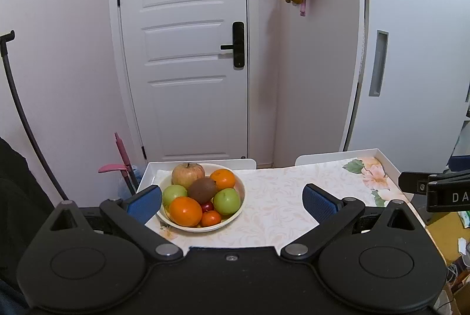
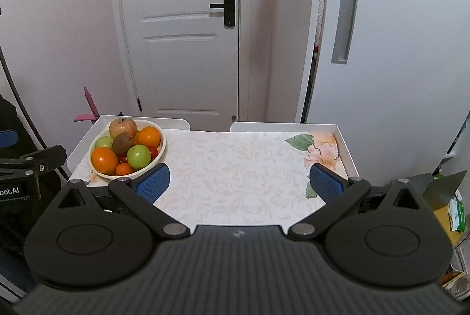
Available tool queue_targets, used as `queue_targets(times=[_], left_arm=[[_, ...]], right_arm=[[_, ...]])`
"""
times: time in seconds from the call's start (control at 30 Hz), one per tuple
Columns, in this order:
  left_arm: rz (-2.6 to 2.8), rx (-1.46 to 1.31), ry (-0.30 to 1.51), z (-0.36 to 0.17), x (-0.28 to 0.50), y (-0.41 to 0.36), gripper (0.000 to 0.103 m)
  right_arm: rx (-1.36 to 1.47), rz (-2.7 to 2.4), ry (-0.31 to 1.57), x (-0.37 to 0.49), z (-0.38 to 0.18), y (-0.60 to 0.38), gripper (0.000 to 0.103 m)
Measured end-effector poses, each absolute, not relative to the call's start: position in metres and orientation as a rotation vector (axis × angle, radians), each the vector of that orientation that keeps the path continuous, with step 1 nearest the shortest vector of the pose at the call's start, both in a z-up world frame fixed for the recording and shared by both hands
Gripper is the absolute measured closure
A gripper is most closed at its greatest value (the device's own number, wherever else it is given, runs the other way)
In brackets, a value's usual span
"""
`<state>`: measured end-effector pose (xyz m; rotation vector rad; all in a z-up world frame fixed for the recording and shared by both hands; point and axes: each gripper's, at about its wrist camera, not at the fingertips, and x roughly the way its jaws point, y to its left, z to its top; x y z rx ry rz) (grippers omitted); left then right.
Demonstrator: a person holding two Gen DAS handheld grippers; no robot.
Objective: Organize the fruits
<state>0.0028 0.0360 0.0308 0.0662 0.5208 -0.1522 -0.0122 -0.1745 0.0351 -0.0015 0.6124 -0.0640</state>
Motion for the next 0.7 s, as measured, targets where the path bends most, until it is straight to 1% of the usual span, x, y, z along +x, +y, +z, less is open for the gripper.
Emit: queue_targets(times=[0.7], left_arm=[[-0.170,0.077,0.534,0.026,0.005,0.025,0.000]], right_arm=[[0.028,-0.074,0.643,-0.005,0.032,-0.183,0.000]])
